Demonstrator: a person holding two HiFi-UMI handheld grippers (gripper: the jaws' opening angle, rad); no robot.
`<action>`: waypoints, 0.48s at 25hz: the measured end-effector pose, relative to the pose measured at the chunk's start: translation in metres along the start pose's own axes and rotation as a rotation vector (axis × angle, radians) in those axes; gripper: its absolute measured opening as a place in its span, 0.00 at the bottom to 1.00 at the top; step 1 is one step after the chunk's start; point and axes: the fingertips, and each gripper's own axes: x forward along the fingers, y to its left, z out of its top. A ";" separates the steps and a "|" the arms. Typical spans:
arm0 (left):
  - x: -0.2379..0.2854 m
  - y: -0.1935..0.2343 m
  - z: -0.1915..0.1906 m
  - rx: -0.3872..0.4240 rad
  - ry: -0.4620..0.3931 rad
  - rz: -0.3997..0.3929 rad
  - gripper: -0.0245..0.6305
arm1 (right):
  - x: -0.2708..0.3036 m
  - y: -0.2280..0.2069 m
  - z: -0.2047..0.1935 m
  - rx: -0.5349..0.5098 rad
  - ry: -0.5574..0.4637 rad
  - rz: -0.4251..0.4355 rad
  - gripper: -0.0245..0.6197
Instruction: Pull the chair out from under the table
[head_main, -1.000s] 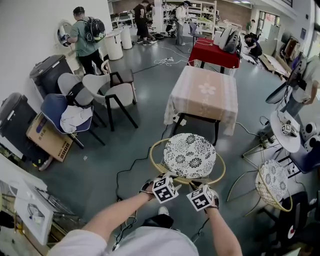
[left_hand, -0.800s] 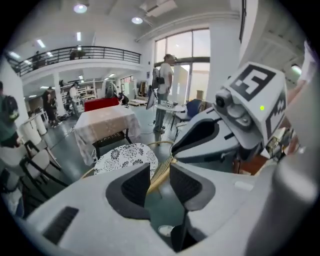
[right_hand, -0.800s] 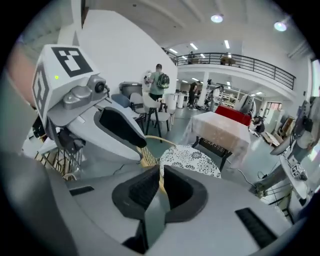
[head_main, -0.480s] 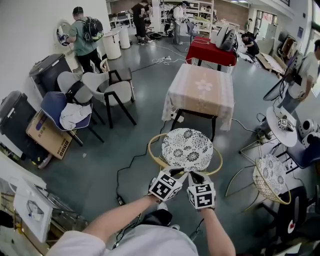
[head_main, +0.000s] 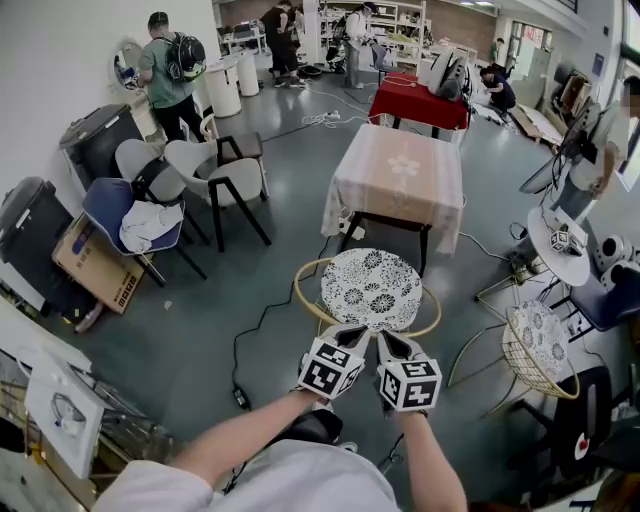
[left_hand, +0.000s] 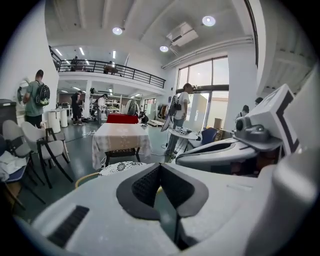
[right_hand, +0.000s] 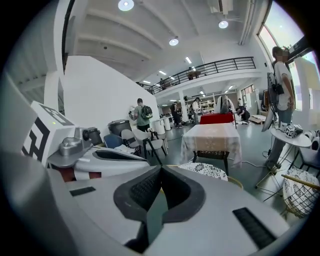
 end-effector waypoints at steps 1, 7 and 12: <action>-0.001 -0.001 0.001 -0.002 -0.005 0.003 0.05 | -0.001 0.000 0.000 -0.002 -0.001 -0.002 0.04; -0.006 0.000 0.000 -0.020 -0.005 0.009 0.05 | -0.002 0.006 -0.005 -0.005 -0.007 -0.003 0.04; -0.007 0.000 0.002 -0.014 -0.004 0.011 0.05 | -0.001 0.010 -0.002 -0.015 -0.013 0.003 0.04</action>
